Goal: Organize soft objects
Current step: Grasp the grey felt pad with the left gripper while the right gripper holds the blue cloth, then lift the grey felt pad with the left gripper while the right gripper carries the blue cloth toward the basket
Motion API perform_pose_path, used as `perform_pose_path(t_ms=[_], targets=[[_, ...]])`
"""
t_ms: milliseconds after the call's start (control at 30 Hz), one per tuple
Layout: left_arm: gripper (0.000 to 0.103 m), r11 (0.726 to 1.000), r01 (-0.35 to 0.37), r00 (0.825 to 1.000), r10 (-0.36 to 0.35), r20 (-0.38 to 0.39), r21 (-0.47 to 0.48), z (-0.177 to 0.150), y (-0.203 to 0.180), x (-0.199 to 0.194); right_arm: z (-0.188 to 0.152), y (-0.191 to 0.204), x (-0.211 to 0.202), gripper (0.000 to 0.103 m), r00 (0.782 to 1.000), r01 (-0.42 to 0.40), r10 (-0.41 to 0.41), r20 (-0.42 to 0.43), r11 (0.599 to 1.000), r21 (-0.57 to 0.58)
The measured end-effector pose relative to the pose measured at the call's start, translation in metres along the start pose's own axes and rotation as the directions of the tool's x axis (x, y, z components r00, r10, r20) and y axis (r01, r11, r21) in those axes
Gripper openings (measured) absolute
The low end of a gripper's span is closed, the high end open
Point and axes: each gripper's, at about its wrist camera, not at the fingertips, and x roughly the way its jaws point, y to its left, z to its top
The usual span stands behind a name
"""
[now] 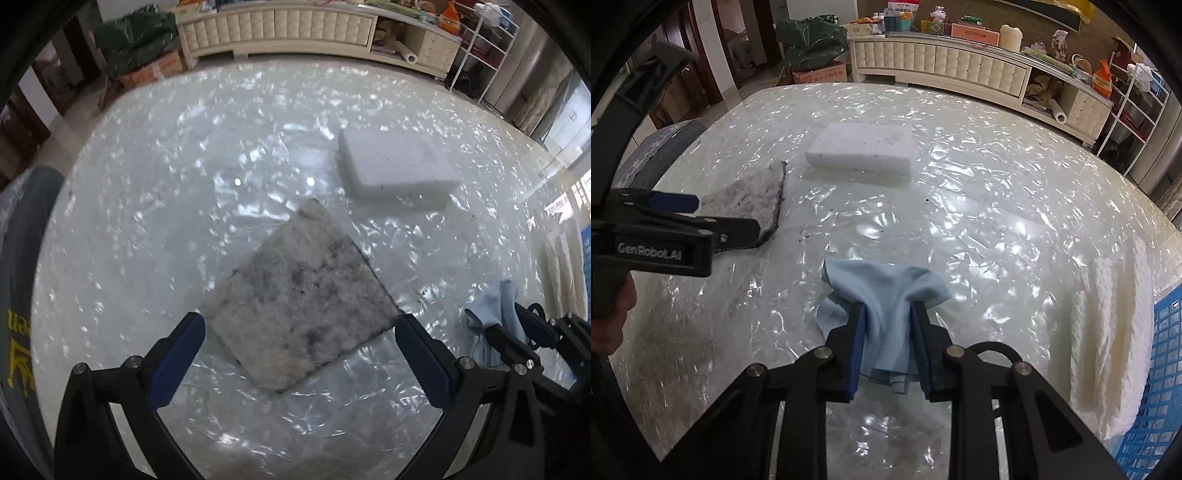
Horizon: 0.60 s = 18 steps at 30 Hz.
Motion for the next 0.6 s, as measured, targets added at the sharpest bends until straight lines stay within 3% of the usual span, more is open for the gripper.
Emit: perform_pose_path(t_ms=[267,333,433,500,600], targets=[[0.102,1.0,-0.017,0.999,0.017,-0.031,0.004,0.007,0.001,0.02,0.0,0.0,-0.002,0.023,1.0,0.002,-0.002,0.0,1.0,0.007],[0.097,1.0,-0.019,0.999,0.019,-0.026,0.014,0.004,0.001,0.02,0.0,-0.001,-0.002,0.023,1.0,0.002,-0.002,0.001,1.0,0.009],[0.063,1.0,-0.015,1.0,0.015,-0.002,0.019,0.0,-0.003,0.015,0.0,-0.001,-0.003,0.023,1.0,0.001,-0.001,0.001,1.0,0.012],[0.033,1.0,-0.009,1.0,0.009,0.024,0.022,-0.006,-0.006,0.006,0.0,-0.001,-0.003,0.023,1.0,0.001,-0.001,0.0,1.0,0.014],[0.024,1.0,0.0,1.0,-0.001,0.028,0.022,-0.005,-0.007,0.001,0.001,0.0,-0.003,0.023,1.0,0.003,-0.003,0.0,1.0,0.012]])
